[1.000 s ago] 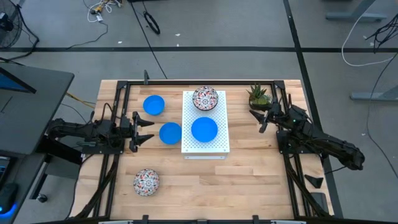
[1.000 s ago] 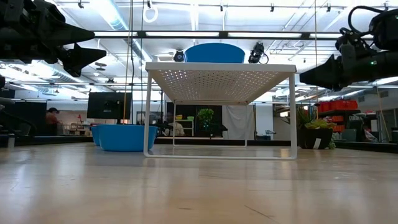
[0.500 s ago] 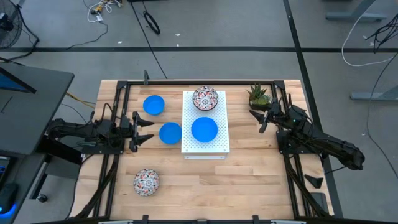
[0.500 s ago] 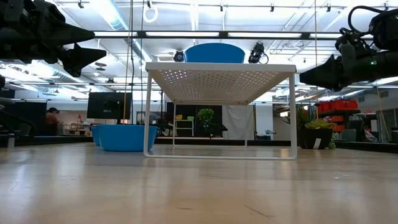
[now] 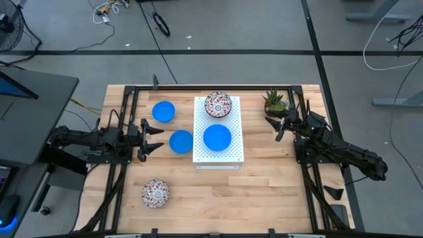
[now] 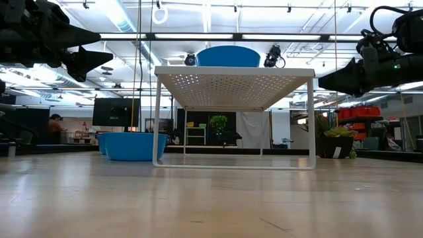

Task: Pick & Place Mini bowls
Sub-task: Stack the white bowl on top of the other white bowl on the shelf

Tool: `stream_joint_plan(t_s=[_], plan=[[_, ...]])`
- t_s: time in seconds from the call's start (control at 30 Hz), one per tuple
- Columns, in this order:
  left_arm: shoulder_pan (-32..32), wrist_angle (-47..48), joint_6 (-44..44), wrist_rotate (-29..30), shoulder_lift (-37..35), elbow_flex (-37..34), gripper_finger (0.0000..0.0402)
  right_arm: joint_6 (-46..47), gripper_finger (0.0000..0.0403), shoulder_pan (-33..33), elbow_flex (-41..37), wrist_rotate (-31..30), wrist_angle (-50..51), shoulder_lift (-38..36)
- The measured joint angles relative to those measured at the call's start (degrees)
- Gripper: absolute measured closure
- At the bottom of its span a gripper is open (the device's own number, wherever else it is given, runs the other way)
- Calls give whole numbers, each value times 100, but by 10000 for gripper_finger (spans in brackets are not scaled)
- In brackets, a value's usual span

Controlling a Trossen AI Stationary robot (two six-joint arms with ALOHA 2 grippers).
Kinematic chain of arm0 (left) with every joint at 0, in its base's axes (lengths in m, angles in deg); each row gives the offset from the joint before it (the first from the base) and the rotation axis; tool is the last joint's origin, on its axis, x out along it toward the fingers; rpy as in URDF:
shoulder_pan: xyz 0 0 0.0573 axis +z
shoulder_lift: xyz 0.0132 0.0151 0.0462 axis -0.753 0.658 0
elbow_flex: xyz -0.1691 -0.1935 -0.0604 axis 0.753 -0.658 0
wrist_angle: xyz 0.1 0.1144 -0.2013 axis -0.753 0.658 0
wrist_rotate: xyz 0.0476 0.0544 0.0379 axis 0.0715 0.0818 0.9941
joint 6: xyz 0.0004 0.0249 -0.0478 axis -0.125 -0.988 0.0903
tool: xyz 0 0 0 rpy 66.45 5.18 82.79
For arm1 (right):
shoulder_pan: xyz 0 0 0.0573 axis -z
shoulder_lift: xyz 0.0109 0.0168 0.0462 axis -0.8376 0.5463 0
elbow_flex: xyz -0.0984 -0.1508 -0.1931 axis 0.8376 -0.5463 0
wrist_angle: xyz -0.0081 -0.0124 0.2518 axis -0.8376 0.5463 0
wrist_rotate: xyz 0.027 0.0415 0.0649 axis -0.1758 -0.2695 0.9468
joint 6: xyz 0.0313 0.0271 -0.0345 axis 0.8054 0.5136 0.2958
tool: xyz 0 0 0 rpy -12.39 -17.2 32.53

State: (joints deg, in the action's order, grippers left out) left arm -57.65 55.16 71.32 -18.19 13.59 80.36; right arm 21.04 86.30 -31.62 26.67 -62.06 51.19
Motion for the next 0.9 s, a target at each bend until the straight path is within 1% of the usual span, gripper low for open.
stream_joint_plan(t_s=[0.17,0.3,0.37,0.43,0.57,0.73,0.83,0.9], plan=[[0,-1,5,-11,-2,0,113,0,234,0,0,0,0,0],[0,-4,172,-231,0,0,113,0,234,0,0,0,0,0],[0,-4,150,-249,-1,2,113,-2,234,0,0,0,0,0],[0,174,150,-232,-2,55,113,-2,234,0,0,0,0,0],[0,961,154,-277,0,537,113,-4,234,0,0,0,0,0],[0,2376,473,-114,212,1362,113,-5,234,0,0,0,0,0],[0,2696,898,-14,507,1726,113,-5,234,0,0,2,0,2],[0,2699,1381,-37,799,1989,113,-5,234,2,0,2,0,2]])
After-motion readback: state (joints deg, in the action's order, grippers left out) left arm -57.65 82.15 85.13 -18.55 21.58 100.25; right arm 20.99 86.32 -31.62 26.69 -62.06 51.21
